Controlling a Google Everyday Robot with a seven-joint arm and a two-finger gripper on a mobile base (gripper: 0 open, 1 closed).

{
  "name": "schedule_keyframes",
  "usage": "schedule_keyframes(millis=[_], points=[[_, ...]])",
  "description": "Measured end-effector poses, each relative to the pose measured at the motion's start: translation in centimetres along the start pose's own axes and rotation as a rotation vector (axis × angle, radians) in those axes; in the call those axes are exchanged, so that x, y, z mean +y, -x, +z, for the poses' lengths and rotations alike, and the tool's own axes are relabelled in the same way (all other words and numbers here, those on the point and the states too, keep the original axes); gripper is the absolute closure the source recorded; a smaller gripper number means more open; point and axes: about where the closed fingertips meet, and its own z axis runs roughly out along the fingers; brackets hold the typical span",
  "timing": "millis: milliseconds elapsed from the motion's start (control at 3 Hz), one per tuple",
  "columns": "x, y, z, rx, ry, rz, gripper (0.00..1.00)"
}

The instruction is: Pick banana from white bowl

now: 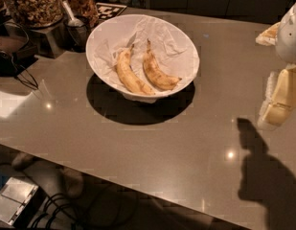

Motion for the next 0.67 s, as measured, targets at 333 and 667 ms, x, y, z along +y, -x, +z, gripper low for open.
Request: schedule_keyframes(millis=[333,667], points=[[0.0,0.0,0.0,0.000,0.000,0.000,0.00],[-0.4,1.0,0.0,0.013,0.022,0.046,0.00]])
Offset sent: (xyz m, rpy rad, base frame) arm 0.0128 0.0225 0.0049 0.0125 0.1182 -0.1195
